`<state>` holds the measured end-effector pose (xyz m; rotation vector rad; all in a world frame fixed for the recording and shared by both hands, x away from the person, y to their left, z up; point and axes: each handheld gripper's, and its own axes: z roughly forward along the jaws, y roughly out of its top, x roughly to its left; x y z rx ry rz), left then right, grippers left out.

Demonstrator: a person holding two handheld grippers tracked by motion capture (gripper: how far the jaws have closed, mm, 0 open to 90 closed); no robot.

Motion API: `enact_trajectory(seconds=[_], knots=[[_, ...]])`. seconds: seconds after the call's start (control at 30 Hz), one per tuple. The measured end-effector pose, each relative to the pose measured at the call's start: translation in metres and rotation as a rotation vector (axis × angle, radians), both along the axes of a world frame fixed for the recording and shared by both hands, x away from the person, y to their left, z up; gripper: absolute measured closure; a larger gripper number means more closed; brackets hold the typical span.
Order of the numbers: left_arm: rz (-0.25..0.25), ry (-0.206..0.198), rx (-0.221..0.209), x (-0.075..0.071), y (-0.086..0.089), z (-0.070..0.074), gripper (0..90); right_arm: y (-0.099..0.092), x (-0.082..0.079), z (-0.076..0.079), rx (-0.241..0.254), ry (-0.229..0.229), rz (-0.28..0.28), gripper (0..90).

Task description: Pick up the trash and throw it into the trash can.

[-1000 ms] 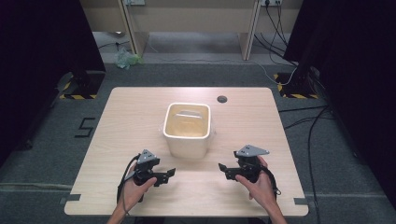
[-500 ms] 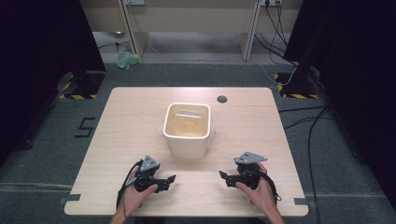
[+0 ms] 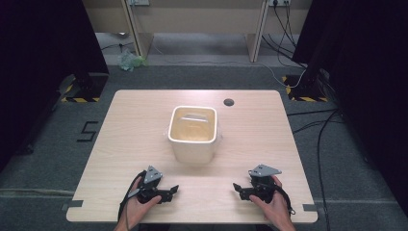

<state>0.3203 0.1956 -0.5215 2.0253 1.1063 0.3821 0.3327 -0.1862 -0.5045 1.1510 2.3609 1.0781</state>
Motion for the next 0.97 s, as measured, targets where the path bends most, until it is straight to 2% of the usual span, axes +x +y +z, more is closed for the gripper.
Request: enact_trajectory(seconds=[0.1,0.2,0.27,0.33,0.97], knots=[[0.007,-0.020,0.028,-0.002,-0.003,-0.001,16.1,-0.003,-0.002,-0.002,-0.013,-0.001,-0.016,19.6],[0.003,-0.033,0.081,-0.003,-0.009,-0.001,15.5,-0.005,-0.004,-0.006,-0.034,-0.004,-0.026,19.6],[0.000,-0.029,0.076,-0.003,-0.008,-0.001,14.3,-0.006,-0.005,-0.009,-0.048,0.000,-0.026,19.4],[-0.003,-0.024,0.076,-0.003,-0.008,-0.001,14.4,-0.007,-0.008,-0.012,-0.063,-0.022,-0.026,18.3],[-0.012,-0.024,0.078,-0.002,-0.009,-0.002,11.7,-0.004,-0.009,-0.013,-0.069,-0.012,-0.028,11.7]])
